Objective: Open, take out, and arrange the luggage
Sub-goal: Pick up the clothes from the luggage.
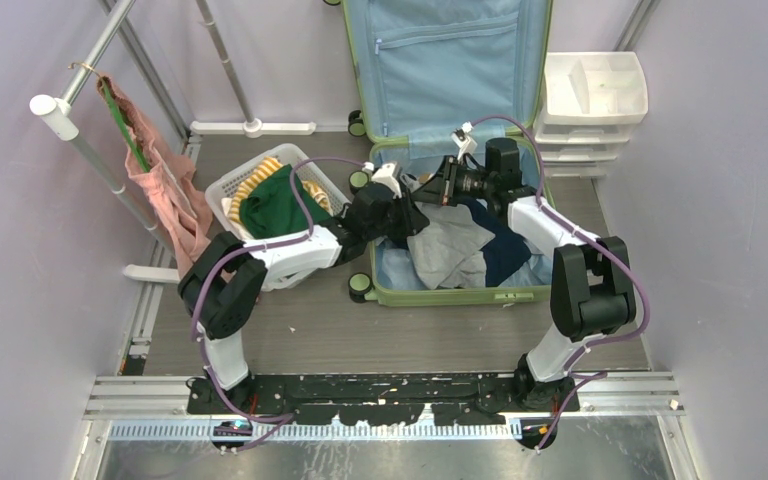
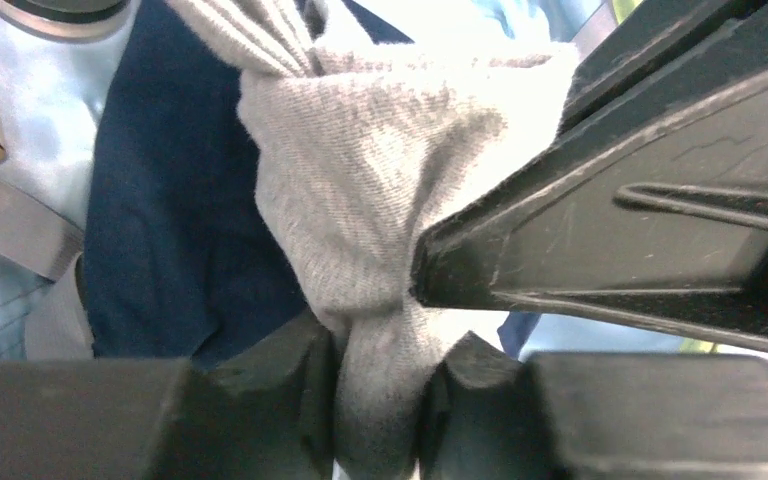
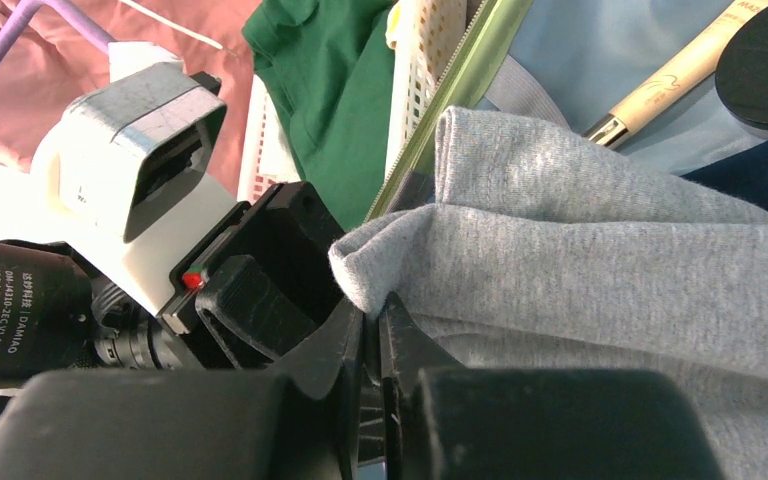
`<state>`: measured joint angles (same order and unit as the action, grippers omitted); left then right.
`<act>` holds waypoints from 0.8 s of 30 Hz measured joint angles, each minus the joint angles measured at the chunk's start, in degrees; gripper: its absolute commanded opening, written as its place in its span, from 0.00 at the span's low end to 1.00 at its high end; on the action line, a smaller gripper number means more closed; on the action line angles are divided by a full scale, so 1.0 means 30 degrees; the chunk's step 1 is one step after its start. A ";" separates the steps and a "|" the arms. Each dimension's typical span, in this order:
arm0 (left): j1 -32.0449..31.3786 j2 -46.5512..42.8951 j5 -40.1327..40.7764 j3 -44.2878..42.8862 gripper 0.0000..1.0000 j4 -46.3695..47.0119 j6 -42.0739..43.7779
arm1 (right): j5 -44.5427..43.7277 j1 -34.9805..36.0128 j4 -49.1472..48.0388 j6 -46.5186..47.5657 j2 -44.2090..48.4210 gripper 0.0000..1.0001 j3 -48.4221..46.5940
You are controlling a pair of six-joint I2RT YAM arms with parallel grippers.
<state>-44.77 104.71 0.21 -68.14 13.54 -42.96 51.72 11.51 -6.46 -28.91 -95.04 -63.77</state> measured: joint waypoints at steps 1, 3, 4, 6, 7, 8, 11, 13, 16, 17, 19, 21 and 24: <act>-0.0007 0.0029 -0.0044 0.0000 0.15 0.0146 -0.0022 | 0.0000 0.0000 0.0000 0.0007 0.0000 0.08 0.0007; -0.0022 0.0066 -0.0168 0.0000 0.06 0.0423 0.0058 | -0.0015 0.0000 0.0015 0.0007 0.0000 0.11 0.0007; -0.0022 0.0066 -0.0291 0.0000 0.03 0.0474 0.0138 | -0.0022 0.0000 0.0007 0.0015 0.0000 0.15 0.0007; -0.0022 0.0066 -0.0474 0.0000 0.00 0.0517 0.0299 | -0.0051 0.0000 0.0036 0.0044 0.0022 0.29 0.0007; -0.0022 0.0066 -0.0539 0.0000 0.00 0.0525 0.0444 | -0.0058 0.0000 0.0102 0.0102 0.0066 0.35 0.0007; -0.0022 0.0066 -0.0590 0.0000 0.00 0.0525 0.0619 | -0.0073 0.0000 0.0240 0.0197 0.0124 0.39 0.0000; -0.0007 0.0066 -0.0714 0.0000 0.00 0.0437 0.1020 | -0.0080 -0.0138 0.0954 0.0882 0.0692 0.50 -0.0015; 0.0073 0.0058 -0.0940 0.0000 0.00 0.0291 0.1188 | -0.0226 -0.0364 0.1574 0.1450 0.1239 0.57 -0.0146; 0.0211 0.0058 -0.1173 -0.0168 0.00 -0.0386 0.1464 | -0.0379 -0.0954 0.2492 0.2317 0.2280 0.61 -0.0321; 0.0270 0.0058 -0.1275 -0.0299 0.00 -0.0714 0.1508 | -0.0452 -0.1195 0.2776 0.2616 0.2674 0.62 -0.0372; 0.0430 0.0058 -0.1545 -0.0780 0.00 -0.1610 0.1566 | -0.0583 -0.1559 0.3082 0.3104 0.3300 0.63 -0.0495; 0.0583 0.0058 -0.1792 -0.1260 0.00 -0.2251 0.1574 | -0.0750 -0.1829 0.3257 0.3446 0.3694 0.63 -0.0554; 0.0867 0.0058 -0.2135 -0.2011 0.00 -0.3453 0.1574 | -0.0933 -0.1989 0.3519 0.3789 0.3840 0.63 -0.0576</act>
<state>-42.17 104.88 -6.20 -74.17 3.18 -38.24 48.93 5.54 4.10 -17.54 -83.53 -65.49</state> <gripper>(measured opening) 0.108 0.625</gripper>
